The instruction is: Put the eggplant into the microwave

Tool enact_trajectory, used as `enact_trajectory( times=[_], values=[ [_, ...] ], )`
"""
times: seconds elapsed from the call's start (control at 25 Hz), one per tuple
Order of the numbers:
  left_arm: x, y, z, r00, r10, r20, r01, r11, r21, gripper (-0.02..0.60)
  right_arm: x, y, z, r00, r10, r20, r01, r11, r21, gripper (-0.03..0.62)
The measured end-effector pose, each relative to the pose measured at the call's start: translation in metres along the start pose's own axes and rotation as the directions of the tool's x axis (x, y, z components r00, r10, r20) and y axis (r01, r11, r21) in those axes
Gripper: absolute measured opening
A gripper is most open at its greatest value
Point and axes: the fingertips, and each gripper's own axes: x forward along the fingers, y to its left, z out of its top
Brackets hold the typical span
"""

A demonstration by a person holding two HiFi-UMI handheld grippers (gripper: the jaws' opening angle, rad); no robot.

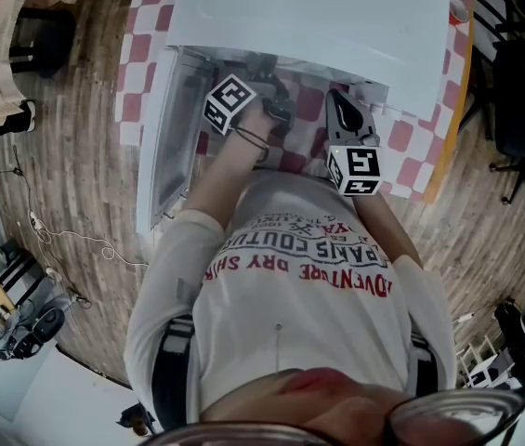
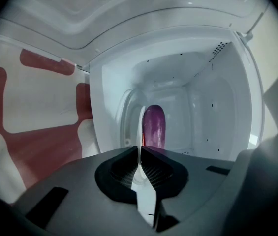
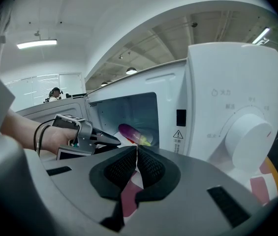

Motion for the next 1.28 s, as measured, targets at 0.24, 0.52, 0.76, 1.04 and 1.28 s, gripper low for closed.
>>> enact_trajectory(
  times=[0.24, 0.52, 0.76, 1.04, 1.28],
  values=[
    [0.001, -0.004, 0.003, 1.0, 0.011, 0.022, -0.011, 1.0, 0.012, 0.035, -0.002, -0.002, -0.001, 1.0, -0.004, -0.005, 0.004, 1.0, 0.011, 0.026],
    [0.001, -0.018, 0.006, 1.0, -0.023, 0.01, 0.021, 0.975, 0.219, 0.125, -0.006, -0.002, -0.002, 1.0, -0.002, -0.005, 0.002, 1.0, 0.016, 0.026],
    [-0.001, -0.03, 0.009, 0.999, 0.007, 0.042, -0.024, 0.912, 0.41, 0.292, -0.008, 0.002, -0.004, 1.0, 0.011, -0.012, -0.011, 1.0, 0.023, 0.026],
    [0.001, -0.023, -0.008, 0.991, 0.13, -0.024, -0.068, 0.656, 0.752, 0.337, -0.011, 0.002, -0.008, 1.0, 0.014, -0.024, -0.013, 0.999, 0.039, 0.026],
    [0.003, -0.016, -0.02, 0.97, 0.242, -0.012, -0.103, 0.457, 0.883, 0.353, -0.015, 0.002, -0.012, 0.999, 0.015, -0.033, -0.014, 0.999, 0.053, 0.026]
  ],
)
